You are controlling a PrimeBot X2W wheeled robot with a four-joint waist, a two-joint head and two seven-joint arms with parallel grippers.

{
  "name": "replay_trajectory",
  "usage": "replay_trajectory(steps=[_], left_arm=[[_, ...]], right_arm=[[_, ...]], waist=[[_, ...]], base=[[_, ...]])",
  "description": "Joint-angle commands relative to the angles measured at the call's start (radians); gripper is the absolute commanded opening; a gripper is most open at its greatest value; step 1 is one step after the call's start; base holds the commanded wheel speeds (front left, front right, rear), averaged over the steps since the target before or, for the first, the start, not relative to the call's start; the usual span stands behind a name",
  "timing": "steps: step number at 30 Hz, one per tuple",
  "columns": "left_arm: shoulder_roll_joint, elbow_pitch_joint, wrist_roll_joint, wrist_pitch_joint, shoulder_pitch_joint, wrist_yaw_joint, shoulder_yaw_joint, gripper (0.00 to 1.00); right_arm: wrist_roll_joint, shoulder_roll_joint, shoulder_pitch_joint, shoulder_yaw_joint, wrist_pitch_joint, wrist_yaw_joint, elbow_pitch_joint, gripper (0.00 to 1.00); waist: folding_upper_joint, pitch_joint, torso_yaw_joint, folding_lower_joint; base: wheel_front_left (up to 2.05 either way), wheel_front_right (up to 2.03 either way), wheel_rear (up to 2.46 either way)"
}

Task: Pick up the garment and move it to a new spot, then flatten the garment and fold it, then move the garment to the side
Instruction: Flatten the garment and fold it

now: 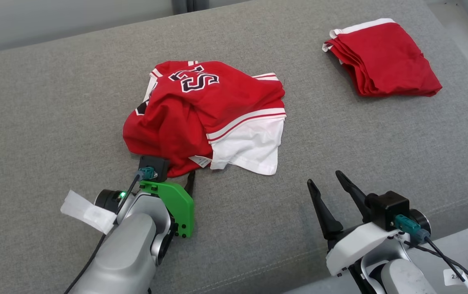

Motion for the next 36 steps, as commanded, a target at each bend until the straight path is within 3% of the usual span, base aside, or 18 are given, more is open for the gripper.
replay_trajectory(steps=[1,10,15,25,26,31,36], left_arm=[[-0.001,0.014,-0.006,0.005,0.009,0.001,-0.004,0.00],[0.007,-0.038,-0.040,-0.051,0.031,0.027,0.031,0.00],[0.059,-0.151,-0.048,-0.103,0.047,0.083,0.076,0.00],[0.272,-0.539,-0.020,-0.040,0.137,0.261,0.168,0.00],[0.351,-0.694,0.005,-0.001,0.167,0.302,0.187,0.00],[0.409,-0.812,0.045,0.059,0.141,0.313,0.168,0.00],[0.414,-0.896,0.098,0.137,0.042,0.282,0.109,0.00]], right_arm=[[0.004,0.000,-0.008,-0.003,-0.008,0.000,0.003,1.00],[0.008,0.000,-0.008,0.002,-0.015,0.000,0.021,1.00],[0.010,0.000,0.005,0.002,-0.014,0.000,0.028,1.00],[0.014,0.000,0.036,-0.003,-0.005,0.000,0.030,1.00],[0.013,0.000,0.043,-0.006,-0.002,0.000,0.029,1.00],[0.010,0.000,0.046,-0.005,0.000,0.000,0.027,1.00],[0.016,0.000,0.047,0.004,0.000,0.000,0.031,1.00]], waist=[[-0.0001,0.002,0.000,0.0000],[-0.0001,-0.031,0.052,0.0000],[-0.0001,-0.064,0.083,0.0000],[-0.0001,-0.118,0.120,0.0000],[-0.0001,-0.135,0.127,0.0000],[-0.0001,-0.156,0.128,0.0000],[-0.0001,-0.176,0.121,0.0000]], base=[[0.00,0.00,0.00],[0.00,0.00,0.00],[0.00,0.00,0.00],[0.00,0.00,0.00],[0.00,0.00,0.00],[0.00,0.00,0.00],[0.00,0.00,0.00]])
